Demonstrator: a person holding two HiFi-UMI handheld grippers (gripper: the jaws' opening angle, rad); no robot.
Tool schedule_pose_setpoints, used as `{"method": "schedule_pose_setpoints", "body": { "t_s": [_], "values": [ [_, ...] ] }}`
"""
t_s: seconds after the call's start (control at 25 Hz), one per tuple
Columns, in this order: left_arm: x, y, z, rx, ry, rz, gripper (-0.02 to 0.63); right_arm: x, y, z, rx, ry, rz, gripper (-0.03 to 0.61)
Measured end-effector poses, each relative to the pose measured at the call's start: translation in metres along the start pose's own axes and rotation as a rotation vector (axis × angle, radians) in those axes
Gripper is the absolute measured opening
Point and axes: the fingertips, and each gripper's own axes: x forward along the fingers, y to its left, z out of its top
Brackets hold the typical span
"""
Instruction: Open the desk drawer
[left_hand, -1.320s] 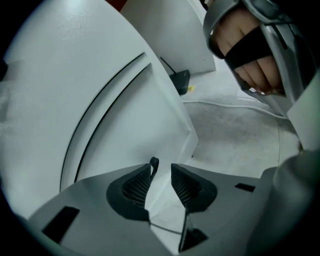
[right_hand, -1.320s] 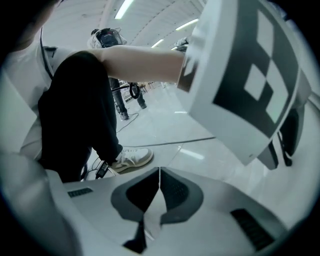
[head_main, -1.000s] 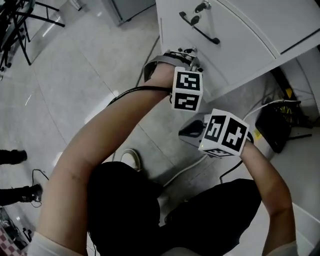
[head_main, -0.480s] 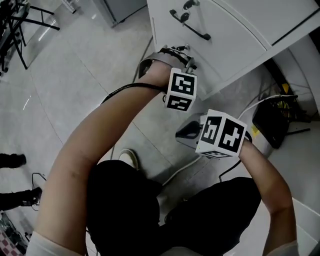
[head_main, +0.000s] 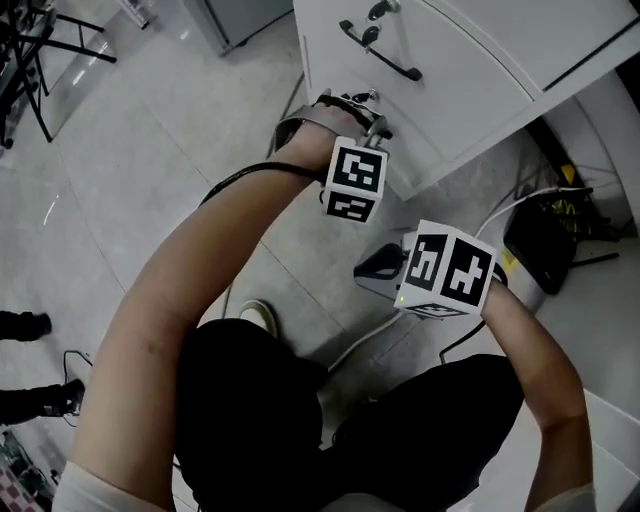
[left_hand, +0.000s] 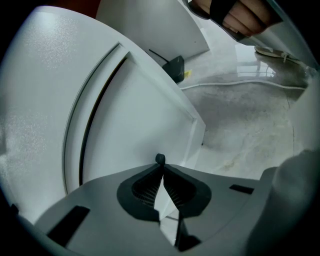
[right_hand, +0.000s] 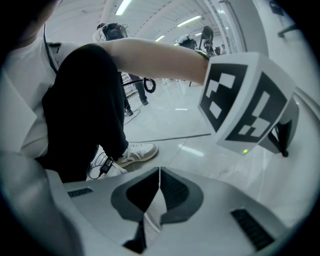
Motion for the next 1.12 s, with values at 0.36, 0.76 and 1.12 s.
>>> {"method": "schedule_pose_setpoints", "body": {
  "t_s": [0.36, 0.76, 1.12],
  "values": [
    [-0.003, -0.003, -0.001, 0.002, -0.006, -0.005, 0.023, 0.004, 0.002, -0.003, -0.008, 0.021, 0.013, 0.016],
    [-0.016, -0.016, -0.006, -0.004, -0.012, -0.011, 0.024, 0.008, 0.006, -0.001, -0.035, 0.036, 0.027, 0.016],
    [-0.03, -0.028, -0.012, -0.012, -0.008, -0.023, 0.024, 0.016, 0.012, -0.003, -0.071, 0.075, 0.043, 0.015]
  ]
}}
